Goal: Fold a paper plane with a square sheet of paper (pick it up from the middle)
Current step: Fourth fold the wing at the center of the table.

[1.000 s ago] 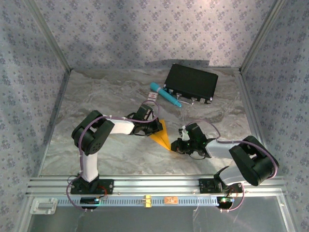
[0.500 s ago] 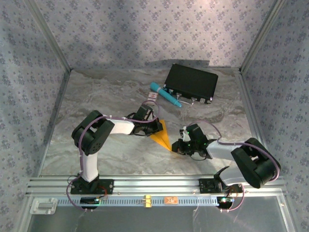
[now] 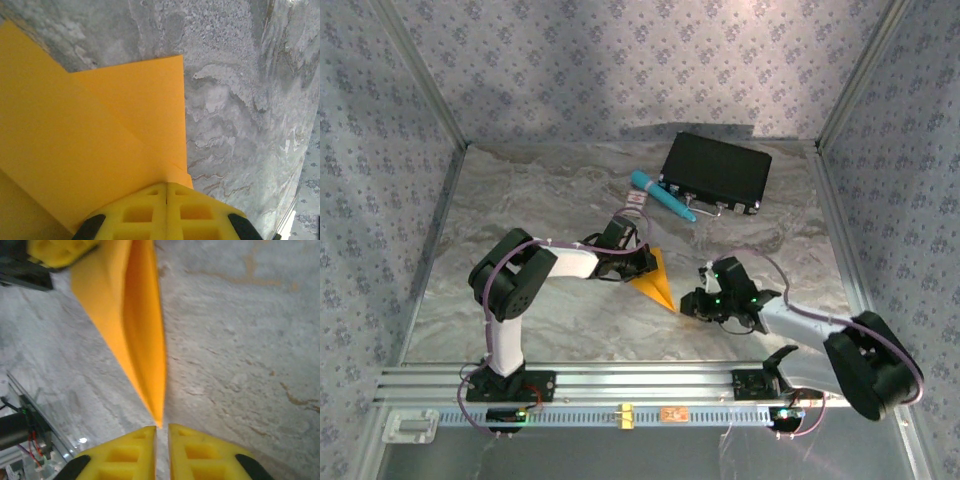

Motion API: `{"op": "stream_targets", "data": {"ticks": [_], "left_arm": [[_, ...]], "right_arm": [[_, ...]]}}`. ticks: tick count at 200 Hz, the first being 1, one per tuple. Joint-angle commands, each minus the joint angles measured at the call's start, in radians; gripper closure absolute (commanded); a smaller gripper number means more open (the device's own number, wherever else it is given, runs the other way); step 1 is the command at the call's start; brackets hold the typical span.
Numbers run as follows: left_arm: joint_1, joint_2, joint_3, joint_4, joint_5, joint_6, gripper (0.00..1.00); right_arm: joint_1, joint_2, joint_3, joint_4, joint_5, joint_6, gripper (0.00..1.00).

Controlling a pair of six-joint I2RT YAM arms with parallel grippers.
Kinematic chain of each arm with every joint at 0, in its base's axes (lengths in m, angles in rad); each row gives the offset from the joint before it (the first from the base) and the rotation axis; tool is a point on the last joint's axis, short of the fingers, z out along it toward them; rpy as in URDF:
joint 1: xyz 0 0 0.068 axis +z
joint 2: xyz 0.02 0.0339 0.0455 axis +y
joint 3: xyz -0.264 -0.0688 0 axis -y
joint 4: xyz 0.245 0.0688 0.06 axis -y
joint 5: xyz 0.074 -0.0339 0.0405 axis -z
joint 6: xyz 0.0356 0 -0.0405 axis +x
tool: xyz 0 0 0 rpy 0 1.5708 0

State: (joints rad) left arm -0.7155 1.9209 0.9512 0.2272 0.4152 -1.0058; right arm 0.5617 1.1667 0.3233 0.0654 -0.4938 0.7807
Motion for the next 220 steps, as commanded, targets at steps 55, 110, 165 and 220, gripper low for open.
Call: {"op": "stream_targets", "data": {"ticks": [55, 110, 165, 220], "left_arm": [[-0.001, 0.032, -0.008, -0.048, -0.019, 0.013, 0.99], [-0.002, 0.032, -0.007, -0.052, -0.019, 0.015, 0.99], [-0.003, 0.029, -0.009, -0.051, -0.019, 0.016, 0.99], [0.0, 0.03, -0.011, -0.056, -0.023, 0.018, 0.99]], "right_arm": [[0.033, 0.179, 0.227, -0.027, -0.065, -0.095, 0.97], [0.089, 0.399, 0.376, -0.067, -0.014, -0.137, 0.98], [0.08, 0.449, 0.327, -0.059, 0.028, -0.129, 0.98], [0.06, 0.437, 0.207, 0.061, -0.012, -0.074, 0.98]]}}
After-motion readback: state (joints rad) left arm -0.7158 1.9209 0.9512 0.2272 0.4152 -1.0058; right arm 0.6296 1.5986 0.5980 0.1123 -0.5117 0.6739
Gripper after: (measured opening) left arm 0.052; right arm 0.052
